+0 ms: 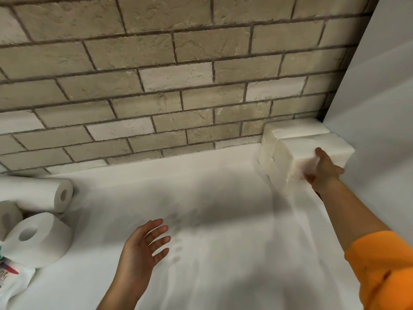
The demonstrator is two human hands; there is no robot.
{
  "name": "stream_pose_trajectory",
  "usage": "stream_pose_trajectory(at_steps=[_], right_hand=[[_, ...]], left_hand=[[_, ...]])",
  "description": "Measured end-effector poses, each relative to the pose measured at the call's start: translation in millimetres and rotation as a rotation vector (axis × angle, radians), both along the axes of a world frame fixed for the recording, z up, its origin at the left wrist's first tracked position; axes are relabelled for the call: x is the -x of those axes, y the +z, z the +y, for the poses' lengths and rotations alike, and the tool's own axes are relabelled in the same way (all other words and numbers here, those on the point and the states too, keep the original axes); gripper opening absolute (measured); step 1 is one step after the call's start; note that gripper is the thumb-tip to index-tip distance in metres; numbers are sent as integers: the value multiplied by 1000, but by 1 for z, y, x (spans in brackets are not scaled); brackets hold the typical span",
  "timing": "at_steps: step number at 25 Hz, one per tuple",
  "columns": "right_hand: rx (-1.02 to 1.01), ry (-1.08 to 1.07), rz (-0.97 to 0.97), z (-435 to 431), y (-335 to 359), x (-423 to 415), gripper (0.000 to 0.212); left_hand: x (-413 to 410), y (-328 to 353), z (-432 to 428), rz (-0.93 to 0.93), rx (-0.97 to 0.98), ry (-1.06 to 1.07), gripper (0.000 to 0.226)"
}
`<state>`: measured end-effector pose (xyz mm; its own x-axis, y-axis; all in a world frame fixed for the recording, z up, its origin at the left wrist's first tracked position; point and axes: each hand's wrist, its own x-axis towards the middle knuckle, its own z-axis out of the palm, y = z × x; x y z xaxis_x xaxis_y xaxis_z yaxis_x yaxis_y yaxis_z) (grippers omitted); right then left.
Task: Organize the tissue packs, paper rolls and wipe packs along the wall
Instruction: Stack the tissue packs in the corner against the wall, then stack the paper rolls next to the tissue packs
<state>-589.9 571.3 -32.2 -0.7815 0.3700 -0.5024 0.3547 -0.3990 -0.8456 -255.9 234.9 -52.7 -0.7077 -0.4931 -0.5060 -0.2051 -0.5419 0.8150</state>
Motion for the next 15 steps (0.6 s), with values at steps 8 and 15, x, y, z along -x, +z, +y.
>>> stream_pose_trajectory(at_steps=[8,15], right_hand=[[-43,246,97,-30,-10,-101,70],[-167,889,75,-149,-59,-244,19]], left_hand=[[-8,-12,1,1,2,23,28],[-44,-13,-23,-35,103,117,26]])
